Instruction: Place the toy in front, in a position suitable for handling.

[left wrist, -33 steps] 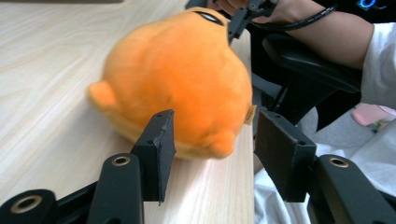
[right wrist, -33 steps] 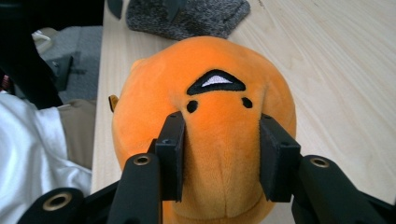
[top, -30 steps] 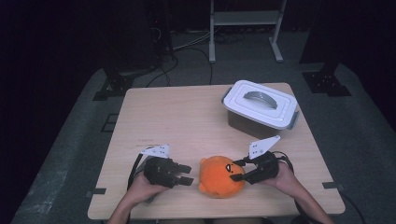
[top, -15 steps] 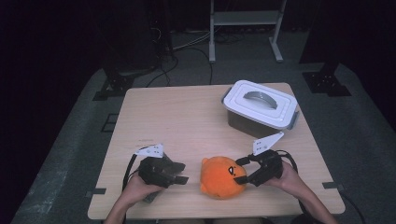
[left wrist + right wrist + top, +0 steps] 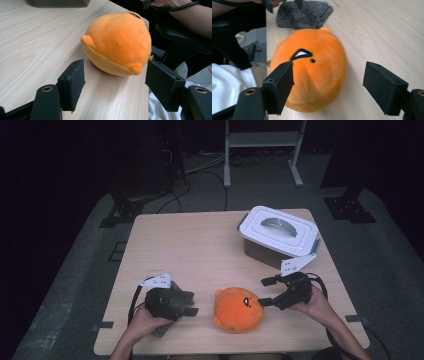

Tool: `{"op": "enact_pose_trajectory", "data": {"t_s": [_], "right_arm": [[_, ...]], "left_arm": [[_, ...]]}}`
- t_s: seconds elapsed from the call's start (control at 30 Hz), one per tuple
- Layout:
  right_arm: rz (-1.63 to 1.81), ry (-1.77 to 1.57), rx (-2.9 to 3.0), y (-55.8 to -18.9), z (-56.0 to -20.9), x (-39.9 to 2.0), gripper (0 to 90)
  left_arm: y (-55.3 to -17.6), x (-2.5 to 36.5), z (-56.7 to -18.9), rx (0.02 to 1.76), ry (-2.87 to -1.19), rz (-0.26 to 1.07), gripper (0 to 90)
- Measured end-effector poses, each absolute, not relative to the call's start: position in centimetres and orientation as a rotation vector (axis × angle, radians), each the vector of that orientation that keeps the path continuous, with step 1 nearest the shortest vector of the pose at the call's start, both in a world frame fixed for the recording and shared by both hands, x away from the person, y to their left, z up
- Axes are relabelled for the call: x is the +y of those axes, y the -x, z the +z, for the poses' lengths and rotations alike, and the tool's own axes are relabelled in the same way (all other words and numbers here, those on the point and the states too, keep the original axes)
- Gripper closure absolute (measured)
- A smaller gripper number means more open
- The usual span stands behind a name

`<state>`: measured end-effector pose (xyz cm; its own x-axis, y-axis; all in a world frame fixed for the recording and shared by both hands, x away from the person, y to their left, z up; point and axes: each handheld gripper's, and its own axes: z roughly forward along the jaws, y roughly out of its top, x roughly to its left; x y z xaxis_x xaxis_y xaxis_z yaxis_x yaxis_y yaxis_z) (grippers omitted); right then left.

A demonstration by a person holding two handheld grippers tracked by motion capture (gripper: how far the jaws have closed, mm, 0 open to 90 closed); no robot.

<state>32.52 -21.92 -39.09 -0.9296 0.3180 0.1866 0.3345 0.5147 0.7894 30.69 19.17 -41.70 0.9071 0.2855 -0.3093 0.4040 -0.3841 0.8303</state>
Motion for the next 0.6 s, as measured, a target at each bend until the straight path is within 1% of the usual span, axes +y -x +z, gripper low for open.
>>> {"op": "enact_pose_trajectory", "data": {"t_s": [0.27,0.47,0.6], "right_arm": [[-1.423,0.674,-2.767,-33.8,-38.3,-23.2,21.6],[-1.393,0.719,-2.798,-35.1,-37.7,-23.9,20.2],[-1.384,0.731,-2.822,-35.8,-37.3,-24.4,20.6]], "left_arm": [[-30.4,19.9,-41.6,0.523,-1.997,-0.109,26.4],[-30.4,20.1,-41.7,0.547,-2.001,-0.1,20.6],[-30.5,20.3,-41.6,0.548,-1.999,-0.09,19.7]]}}
